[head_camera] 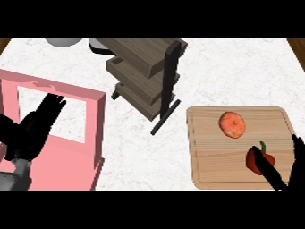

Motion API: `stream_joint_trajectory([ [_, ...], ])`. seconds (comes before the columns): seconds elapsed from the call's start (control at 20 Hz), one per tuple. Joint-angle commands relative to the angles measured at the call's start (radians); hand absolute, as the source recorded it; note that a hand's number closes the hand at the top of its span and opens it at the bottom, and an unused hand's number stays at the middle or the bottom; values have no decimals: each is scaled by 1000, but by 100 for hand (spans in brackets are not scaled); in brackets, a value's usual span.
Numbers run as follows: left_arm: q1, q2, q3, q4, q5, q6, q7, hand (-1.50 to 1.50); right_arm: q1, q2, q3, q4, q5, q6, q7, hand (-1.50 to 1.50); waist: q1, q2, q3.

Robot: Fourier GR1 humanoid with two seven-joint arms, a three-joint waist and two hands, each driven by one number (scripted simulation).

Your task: Pick the bell pepper from the cutting board and place it in the tiered basket

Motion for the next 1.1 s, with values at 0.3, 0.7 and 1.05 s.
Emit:
stream_joint_trajectory([
  [0.3,-6,-4,5,-27,2,1,38,0,-239,79,176,-289,201,569,683,-150,8,-5,14],
  [0.7,40,-1,64,36,20,-68,-38,0,-293,193,121,-131,279,592,711,-150,-12,-3,17],
  [1.05,-28,-70,34,40,-57,-23,15,0,-264,203,39,-4,323,492,566,-150,-18,-4,19],
])
